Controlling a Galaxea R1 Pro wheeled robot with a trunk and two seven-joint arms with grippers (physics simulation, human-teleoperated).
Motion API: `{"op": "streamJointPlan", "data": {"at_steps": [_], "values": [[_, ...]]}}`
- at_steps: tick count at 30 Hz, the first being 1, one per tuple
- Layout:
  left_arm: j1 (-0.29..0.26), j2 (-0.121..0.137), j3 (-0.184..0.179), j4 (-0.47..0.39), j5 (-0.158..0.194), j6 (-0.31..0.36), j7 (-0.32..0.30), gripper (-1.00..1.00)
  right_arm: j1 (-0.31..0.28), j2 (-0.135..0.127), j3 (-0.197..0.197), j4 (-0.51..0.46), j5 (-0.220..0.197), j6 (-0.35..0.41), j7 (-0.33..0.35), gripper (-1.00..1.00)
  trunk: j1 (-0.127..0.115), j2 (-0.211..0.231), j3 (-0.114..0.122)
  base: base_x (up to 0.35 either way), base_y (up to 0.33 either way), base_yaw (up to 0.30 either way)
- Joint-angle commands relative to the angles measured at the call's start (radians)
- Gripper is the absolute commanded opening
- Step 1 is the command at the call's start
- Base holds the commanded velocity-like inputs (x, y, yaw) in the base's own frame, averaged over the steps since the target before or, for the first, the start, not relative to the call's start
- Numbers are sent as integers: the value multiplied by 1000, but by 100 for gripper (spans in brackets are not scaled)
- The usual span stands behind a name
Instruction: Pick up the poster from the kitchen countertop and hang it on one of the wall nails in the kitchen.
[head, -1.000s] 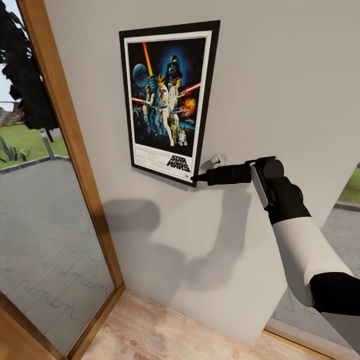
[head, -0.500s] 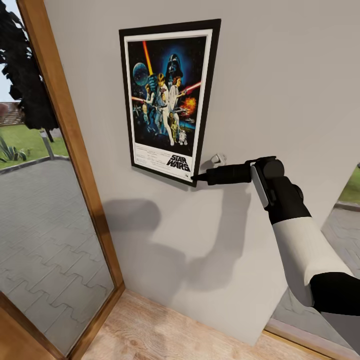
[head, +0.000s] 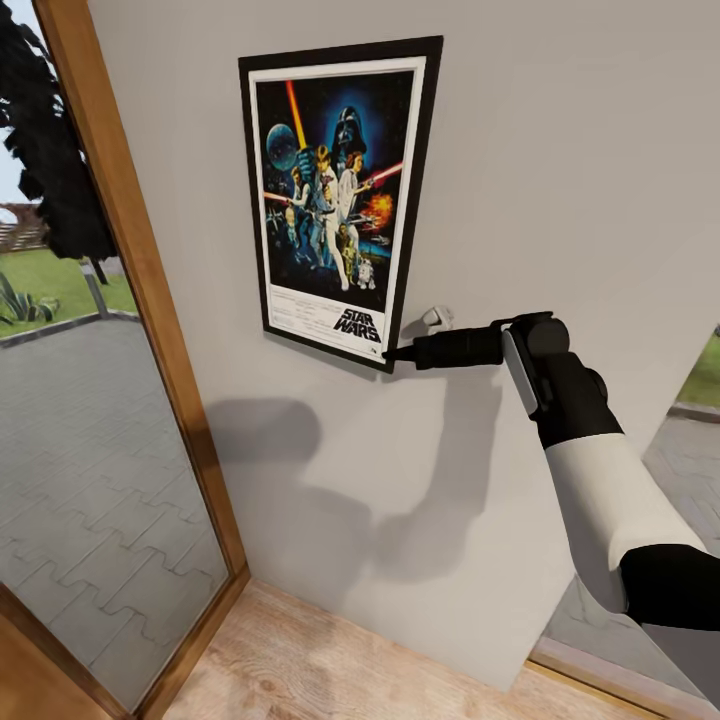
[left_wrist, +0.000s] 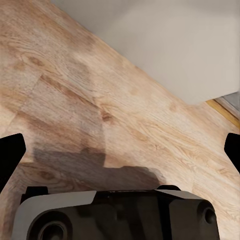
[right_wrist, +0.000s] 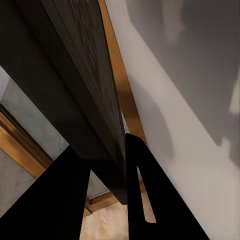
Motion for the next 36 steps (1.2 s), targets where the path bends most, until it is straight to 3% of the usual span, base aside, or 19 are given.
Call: {"op": "streamJointPlan", "data": {"at_steps": [1, 26, 36], "values": [[-1, 1, -8, -1, 9, -4, -1, 100, -1, -1, 1, 0, -3, 7, 1, -100, 1, -2, -2, 0, 0, 0], [-1, 1, -8, -1, 9, -4, -1, 100, -1, -1, -3, 6, -2, 7, -2, -100, 1, -2, -2, 0, 0, 0], [-1, 1, -8, -1, 9, -4, -1, 100, -1, -1, -54, 7, -1, 7, -10, -100, 1, -2, -2, 0, 0, 0]]}}
